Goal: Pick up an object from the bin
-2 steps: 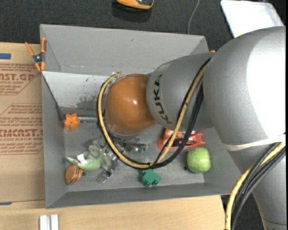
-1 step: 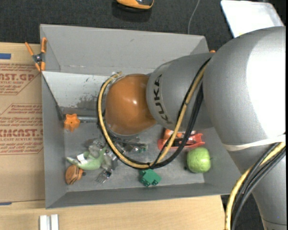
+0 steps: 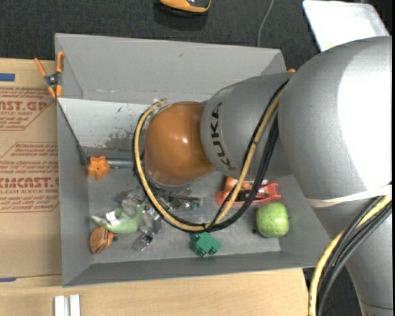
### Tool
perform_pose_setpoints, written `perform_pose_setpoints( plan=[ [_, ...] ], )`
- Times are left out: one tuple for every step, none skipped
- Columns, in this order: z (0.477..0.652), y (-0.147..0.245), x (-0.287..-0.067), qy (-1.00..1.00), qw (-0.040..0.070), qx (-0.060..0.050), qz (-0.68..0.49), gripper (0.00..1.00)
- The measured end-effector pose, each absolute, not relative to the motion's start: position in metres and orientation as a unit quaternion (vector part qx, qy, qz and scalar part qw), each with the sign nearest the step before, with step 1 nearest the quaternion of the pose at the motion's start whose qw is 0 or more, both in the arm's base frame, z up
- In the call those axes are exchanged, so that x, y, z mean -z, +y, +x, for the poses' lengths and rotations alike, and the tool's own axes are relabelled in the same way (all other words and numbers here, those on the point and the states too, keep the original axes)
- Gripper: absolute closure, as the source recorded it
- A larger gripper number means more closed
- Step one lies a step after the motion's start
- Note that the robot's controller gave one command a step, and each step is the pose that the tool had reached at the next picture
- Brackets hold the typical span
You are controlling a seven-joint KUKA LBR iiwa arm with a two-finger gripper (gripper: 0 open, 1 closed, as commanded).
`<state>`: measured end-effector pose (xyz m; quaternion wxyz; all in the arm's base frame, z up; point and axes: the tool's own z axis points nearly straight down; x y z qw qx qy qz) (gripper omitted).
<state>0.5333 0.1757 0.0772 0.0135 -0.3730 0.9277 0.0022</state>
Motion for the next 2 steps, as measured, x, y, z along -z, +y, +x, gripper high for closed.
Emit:
perform_pose_setpoints(
  plan=[
    [0.5333,0.1757,-0.0772,0.928,0.014,-0.002,-0.373,1.0],
    [0.5333,0.1757,-0.0772,0.928,0.014,-0.002,-0.373,1.0]
  ],
)
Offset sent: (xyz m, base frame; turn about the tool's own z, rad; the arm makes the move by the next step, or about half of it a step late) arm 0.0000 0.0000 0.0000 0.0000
